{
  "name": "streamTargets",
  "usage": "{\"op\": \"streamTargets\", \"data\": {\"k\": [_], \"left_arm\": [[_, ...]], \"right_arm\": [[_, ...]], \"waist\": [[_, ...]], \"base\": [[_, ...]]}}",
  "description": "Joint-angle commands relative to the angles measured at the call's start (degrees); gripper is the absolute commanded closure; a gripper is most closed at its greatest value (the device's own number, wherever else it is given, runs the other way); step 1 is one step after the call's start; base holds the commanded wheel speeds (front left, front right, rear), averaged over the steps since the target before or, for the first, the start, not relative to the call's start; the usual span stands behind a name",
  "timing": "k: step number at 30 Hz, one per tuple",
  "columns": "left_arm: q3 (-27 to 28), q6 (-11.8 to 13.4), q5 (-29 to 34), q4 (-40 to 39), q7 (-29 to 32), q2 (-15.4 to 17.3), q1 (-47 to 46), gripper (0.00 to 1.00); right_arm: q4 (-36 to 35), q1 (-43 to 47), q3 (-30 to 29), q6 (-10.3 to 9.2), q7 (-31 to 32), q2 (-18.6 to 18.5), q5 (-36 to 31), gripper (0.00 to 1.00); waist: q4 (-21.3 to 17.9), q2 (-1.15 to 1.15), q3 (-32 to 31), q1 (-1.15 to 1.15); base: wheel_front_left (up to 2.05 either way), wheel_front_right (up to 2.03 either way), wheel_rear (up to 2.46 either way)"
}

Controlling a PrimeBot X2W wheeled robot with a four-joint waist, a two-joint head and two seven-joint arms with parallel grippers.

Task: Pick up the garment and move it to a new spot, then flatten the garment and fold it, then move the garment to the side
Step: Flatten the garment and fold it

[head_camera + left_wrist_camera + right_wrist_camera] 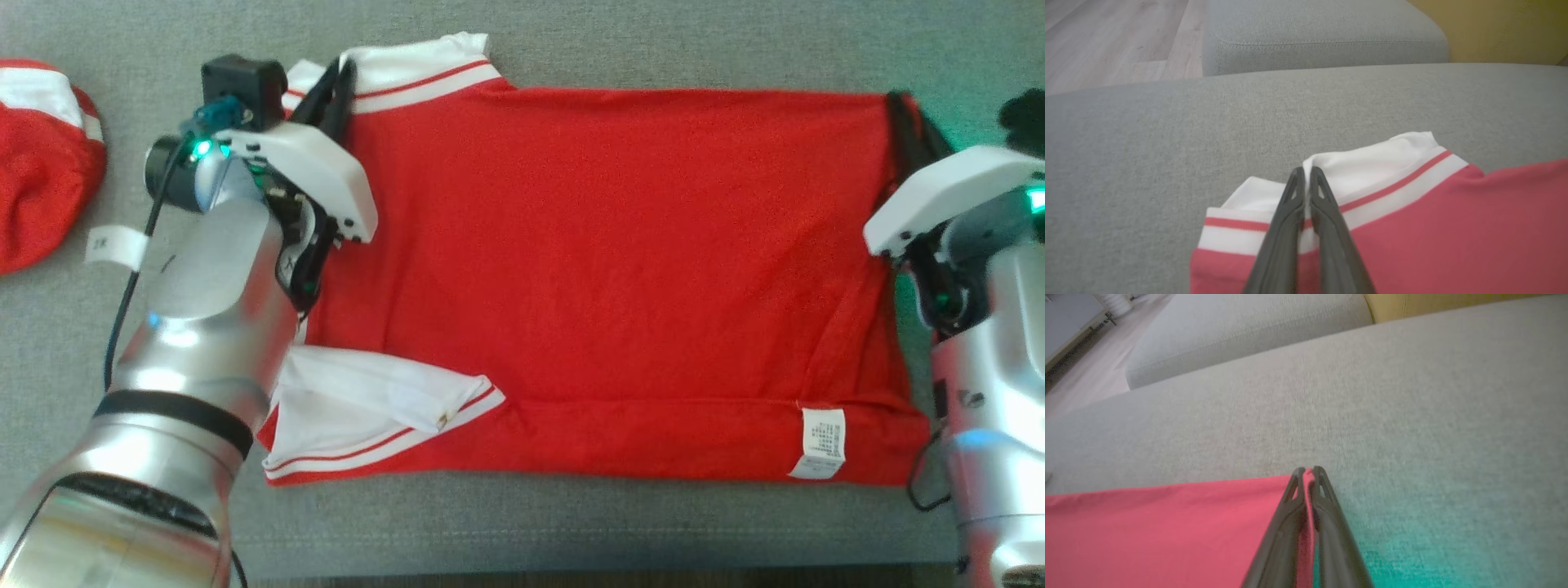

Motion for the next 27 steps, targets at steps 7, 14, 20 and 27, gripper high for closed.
{"op": "streamTargets", "data": {"k": [7, 14, 20, 27], "left_arm": [[4.87, 2.91, 2.49, -11.87, -1.18, 4.74, -1.02, 1.00], [7.96, 4.16, 5.05, -22.58, -1.19, 5.83, 6.41, 1.00], [11.08, 5.35, 8.25, -33.89, -1.20, 6.78, 15.68, 1.00], [14.13, 5.34, 12.01, -46.41, -1.20, 6.51, 28.30, 1.00]], "right_arm": [[-5.32, -2.60, 1.05, -0.04, -6.49, -2.19, 1.29, 1.00], [-7.38, -0.37, 2.25, -0.04, -7.70, -2.36, 2.24, 1.00], [-13.30, 5.82, 4.52, -0.04, -8.09, -2.19, 2.47, 1.00], [-23.99, 18.61, 5.68, -0.04, -5.87, -0.43, 3.53, 1.00]], "waist": [[0.18, 0.00, -0.43, -0.01], [0.33, 0.00, -1.04, -0.01], [0.43, 0.00, -1.66, -0.01], [0.82, 0.00, -2.66, -0.01]], "base": [[0.00, 0.00, 0.00], [0.00, 0.00, 0.00], [0.00, 0.00, 0.00], [0.00, 0.00, 0.00]]}}
